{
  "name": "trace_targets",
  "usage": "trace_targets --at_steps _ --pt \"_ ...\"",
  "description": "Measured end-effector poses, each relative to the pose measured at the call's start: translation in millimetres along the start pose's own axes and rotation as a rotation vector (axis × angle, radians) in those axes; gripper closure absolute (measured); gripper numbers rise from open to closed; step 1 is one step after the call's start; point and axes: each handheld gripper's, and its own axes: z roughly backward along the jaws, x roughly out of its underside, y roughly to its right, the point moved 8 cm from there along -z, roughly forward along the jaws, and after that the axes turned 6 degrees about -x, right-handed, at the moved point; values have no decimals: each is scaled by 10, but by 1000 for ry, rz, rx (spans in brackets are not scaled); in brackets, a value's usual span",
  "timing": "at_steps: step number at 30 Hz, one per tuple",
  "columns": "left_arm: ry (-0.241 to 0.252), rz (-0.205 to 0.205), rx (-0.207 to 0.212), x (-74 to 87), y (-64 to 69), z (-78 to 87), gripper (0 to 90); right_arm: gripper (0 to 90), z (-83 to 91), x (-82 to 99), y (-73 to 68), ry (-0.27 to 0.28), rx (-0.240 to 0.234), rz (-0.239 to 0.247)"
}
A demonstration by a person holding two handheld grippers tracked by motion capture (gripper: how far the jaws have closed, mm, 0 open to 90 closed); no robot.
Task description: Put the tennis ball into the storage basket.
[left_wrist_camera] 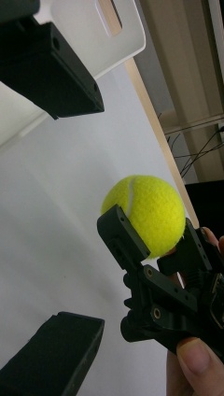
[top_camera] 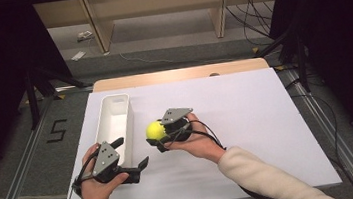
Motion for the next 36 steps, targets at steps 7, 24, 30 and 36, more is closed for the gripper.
trace_targets --at_steps 7,24,30,36 --pt "3 0 0 -4 2 4 0 265 -29 -17 7 1 -1 -3" --pt "4 2 0 -5 3 6 0 265 -29 -76 57 15 10 -4" --pt "4 2 1 -4 2 7 0 265 -43 -100 64 21 12 -4" --pt "3 2 0 -2 1 7 0 265 -63 -99 69 18 13 1"
